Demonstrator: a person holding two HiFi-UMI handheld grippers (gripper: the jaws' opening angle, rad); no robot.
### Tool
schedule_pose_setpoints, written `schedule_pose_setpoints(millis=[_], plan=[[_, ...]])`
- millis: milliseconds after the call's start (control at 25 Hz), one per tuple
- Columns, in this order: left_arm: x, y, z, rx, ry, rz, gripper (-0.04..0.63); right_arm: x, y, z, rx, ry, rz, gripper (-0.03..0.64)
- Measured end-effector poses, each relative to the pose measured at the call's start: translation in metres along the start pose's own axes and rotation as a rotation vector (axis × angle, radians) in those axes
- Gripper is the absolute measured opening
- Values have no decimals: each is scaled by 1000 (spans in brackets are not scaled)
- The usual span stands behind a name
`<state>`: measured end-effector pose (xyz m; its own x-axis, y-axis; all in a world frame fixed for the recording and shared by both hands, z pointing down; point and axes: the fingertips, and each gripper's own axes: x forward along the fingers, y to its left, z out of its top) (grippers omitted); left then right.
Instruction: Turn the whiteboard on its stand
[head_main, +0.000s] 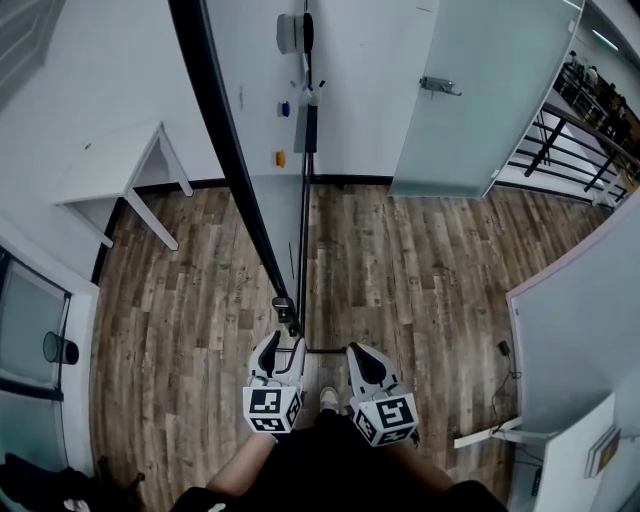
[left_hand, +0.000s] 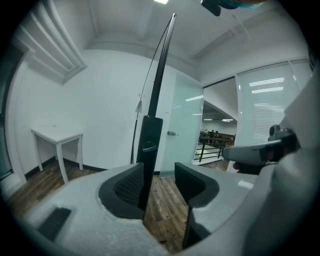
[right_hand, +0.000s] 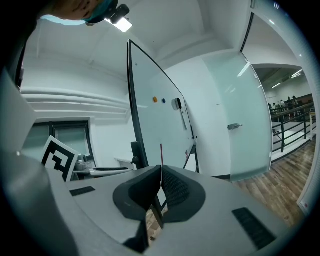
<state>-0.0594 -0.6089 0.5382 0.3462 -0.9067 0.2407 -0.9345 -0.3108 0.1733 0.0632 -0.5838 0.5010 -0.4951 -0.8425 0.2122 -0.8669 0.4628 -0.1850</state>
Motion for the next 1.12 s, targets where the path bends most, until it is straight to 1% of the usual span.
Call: schedule_pose_setpoints(millis=[80, 240, 600, 960, 1120], plan=[[11, 7, 0, -8, 11, 13, 218, 7, -3, 3, 0, -1, 7, 14], [28, 20, -4, -16, 34, 39, 236, 19, -10, 3, 0, 11, 16, 14], [63, 29, -10, -16, 63, 61, 249, 31, -29, 1, 6, 28, 9, 14], [90, 41, -12, -16, 71, 97, 250, 40, -36, -4, 11, 42, 29, 14], [97, 39, -11, -5, 64, 92, 241, 41, -38, -6, 18, 50, 26, 14]])
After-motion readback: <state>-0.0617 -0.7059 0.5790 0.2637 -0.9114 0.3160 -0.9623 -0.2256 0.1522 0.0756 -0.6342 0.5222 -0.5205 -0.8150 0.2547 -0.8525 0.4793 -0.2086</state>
